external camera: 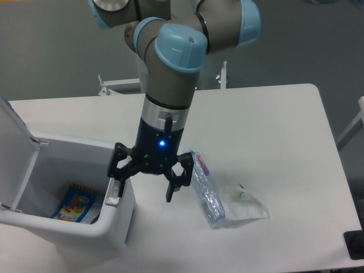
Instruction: Open the trash can
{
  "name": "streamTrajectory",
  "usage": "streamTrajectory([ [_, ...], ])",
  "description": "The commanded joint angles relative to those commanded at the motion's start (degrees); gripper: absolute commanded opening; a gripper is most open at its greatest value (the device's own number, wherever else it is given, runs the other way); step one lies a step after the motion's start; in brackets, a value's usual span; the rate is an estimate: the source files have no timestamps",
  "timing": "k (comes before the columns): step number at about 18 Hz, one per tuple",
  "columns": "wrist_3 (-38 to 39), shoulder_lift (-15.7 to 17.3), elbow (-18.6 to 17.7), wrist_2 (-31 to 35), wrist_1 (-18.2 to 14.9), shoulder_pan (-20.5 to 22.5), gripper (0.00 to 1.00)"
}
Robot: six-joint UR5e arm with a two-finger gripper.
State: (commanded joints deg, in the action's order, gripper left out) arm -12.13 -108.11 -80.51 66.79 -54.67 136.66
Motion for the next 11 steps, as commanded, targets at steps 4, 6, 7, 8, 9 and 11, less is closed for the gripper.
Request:
streamTrajectory([
  [4,-1.7,-0.4,-0.1,1.7,0.0,2.5,1.0],
  [6,-4.6,-1.3,-0.2,3.8,0.0,4.2,1.0],
  [7,-6.1,-1.8,-0.3,4.7,0.0,5.1,1.0],
  [8,-7.3,-2.2,-0.3,5.8,0.0,6.1,1.0],
  [9,-8.3,-2.9,-0.4,6.8,0.0,6.9,1.0],
  [11,-9.5,-4.2,-1.0,9.4,0.0,9.0,1.0],
])
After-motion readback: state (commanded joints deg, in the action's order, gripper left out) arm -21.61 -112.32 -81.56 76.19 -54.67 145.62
